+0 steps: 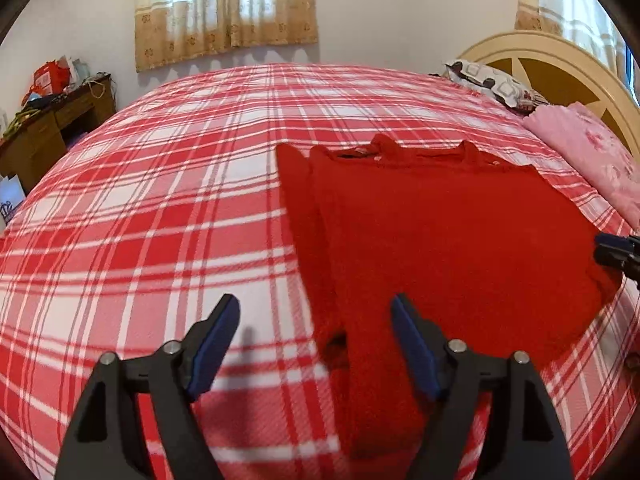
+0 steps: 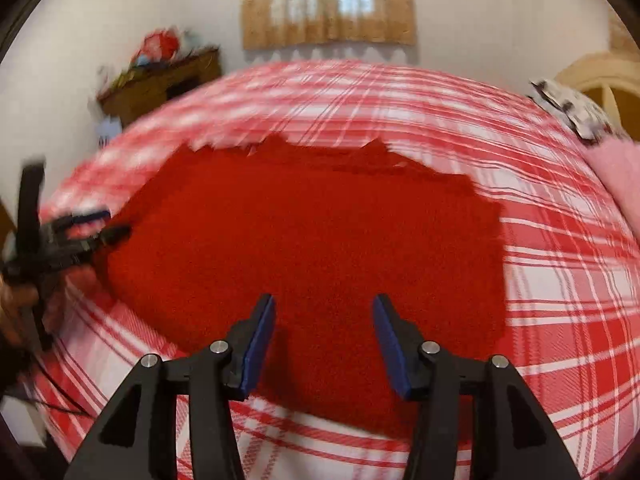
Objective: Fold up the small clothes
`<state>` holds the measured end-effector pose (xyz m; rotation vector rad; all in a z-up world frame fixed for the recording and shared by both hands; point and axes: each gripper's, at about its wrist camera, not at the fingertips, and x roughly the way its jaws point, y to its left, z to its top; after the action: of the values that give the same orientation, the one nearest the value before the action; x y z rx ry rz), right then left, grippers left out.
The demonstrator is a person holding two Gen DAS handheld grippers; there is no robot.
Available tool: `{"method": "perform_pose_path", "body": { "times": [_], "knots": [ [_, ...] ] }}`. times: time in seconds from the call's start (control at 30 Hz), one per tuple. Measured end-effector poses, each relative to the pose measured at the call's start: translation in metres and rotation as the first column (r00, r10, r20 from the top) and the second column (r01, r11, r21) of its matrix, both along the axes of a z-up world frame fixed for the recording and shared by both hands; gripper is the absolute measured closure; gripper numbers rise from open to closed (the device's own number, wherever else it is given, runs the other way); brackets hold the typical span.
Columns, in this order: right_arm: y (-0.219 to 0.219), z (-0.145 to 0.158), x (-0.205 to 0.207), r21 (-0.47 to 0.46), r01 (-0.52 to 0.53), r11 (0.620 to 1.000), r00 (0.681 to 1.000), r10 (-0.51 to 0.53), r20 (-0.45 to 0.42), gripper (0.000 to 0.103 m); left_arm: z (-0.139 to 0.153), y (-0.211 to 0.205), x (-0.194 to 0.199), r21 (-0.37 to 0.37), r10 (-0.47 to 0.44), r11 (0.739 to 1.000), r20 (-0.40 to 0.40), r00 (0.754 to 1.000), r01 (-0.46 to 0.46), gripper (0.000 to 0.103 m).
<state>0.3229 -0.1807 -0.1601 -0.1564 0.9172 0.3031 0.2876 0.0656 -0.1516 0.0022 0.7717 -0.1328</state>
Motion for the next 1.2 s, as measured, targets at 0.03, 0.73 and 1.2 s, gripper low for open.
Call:
{"method": "perform_pose_path", "body": {
  "times": [0.03,0.73,1.2],
  "knots": [
    [-0.001,-0.005,-0.001,0.01,0.017,1.0,1.0,-0.017,0.018,0.049,-0.003,0.003,-0.004,-0.012,0.003,1.0,-0.001,1.0,-0.003,0.016],
    [0.16,0.01,-0.048,-0.173,-0.277,0.945,0.934,0.307,0.183,0.041,0.006,0.092,0.001,-0.154,0.122,0.981,-0.011,0.992,-0.122,0.009],
    [0.224,-0.013,-0.05,-0.3,-0.316,0.9,0.896,0.387,0.217,0.041,0.002,0.084,0.053,-0.395,-0.038,0.919,-0.107,0.994,-0.007,0.009]
  ]
}}
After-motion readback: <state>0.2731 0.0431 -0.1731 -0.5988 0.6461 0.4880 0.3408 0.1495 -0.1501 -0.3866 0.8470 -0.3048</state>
